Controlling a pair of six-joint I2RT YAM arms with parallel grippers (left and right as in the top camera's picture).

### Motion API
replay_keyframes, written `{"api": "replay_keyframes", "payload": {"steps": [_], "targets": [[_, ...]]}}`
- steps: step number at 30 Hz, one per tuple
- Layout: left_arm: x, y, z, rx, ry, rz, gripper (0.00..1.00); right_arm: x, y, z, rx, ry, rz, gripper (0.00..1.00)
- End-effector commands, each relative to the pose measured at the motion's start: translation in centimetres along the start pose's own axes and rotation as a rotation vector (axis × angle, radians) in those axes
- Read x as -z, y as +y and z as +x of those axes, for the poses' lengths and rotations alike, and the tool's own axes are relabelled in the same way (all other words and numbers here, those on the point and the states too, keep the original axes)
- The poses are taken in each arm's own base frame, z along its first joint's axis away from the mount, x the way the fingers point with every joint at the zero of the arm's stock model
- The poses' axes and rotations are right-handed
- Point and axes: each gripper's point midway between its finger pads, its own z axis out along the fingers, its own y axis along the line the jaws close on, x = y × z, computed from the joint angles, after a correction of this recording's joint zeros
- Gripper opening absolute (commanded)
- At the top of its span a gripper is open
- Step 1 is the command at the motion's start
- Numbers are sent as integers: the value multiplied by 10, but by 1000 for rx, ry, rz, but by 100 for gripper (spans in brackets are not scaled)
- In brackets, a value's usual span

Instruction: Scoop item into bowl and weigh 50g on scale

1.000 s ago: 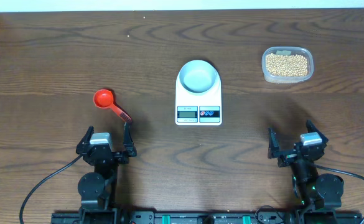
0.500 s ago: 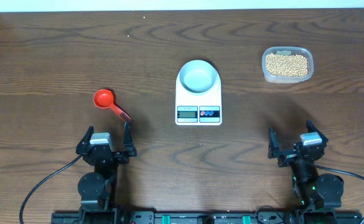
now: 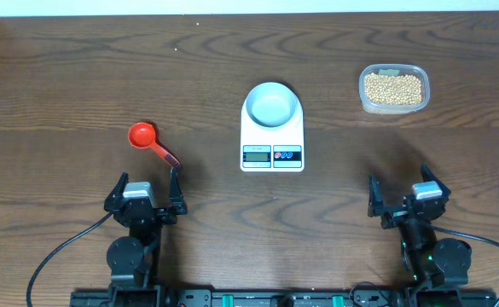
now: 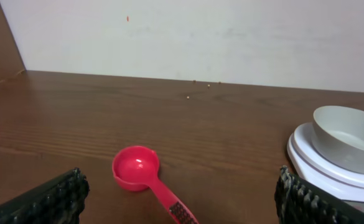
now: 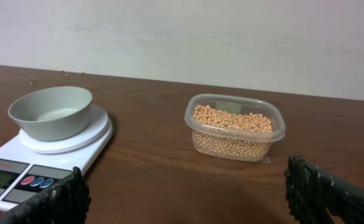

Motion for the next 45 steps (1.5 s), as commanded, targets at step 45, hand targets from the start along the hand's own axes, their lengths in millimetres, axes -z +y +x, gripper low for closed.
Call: {"api": "replay_keyframes", "payload": {"steps": [45], "targets": [[-59,-47,-132,-45,480,230,98,-19,-1,-131,-102,283,-66,99]]}}
